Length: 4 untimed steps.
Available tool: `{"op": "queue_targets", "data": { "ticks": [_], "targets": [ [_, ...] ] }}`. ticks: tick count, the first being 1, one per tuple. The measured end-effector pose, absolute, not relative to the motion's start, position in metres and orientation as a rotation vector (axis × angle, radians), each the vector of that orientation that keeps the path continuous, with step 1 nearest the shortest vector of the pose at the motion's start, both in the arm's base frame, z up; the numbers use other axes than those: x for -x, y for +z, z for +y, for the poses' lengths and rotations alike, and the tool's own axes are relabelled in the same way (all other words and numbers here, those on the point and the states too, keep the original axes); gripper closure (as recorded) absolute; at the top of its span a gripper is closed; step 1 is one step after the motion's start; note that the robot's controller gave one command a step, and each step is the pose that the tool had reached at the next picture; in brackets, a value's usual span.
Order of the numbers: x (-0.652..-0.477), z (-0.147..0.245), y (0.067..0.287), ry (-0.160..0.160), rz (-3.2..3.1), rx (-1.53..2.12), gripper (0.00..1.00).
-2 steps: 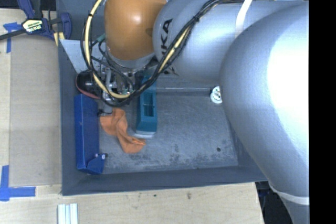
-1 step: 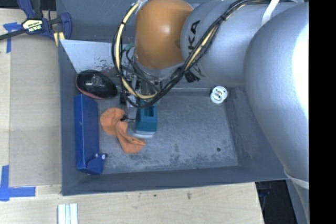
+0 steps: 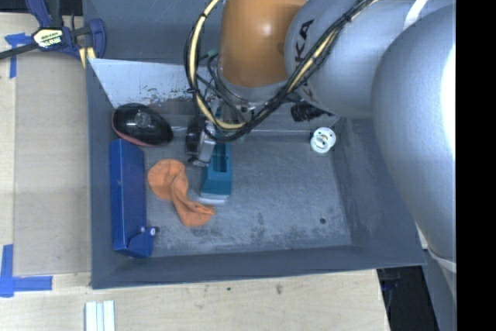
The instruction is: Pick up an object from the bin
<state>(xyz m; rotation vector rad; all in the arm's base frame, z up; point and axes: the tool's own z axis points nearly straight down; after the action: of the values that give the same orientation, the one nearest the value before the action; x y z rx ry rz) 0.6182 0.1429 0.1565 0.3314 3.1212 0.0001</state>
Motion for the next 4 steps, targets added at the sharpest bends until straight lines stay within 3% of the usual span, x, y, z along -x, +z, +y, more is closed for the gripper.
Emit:
{"op": "queue_targets", "data": {
  "ticks": [1, 2, 3, 4],
  "targets": [
    [-0.59, 0.137, 0.133, 0.002, 3.12, -0.315, 0.0],
    [-0.587, 0.142, 0.118, 0.0, 3.135, -0.027, 0.0],
    [-0.59, 0.144, 0.111, 0.002, 3.13, -0.227, 1.0],
    [-0.587, 0.144, 0.11, -0.001, 3.139, -0.227, 0.0]
  ]
}}
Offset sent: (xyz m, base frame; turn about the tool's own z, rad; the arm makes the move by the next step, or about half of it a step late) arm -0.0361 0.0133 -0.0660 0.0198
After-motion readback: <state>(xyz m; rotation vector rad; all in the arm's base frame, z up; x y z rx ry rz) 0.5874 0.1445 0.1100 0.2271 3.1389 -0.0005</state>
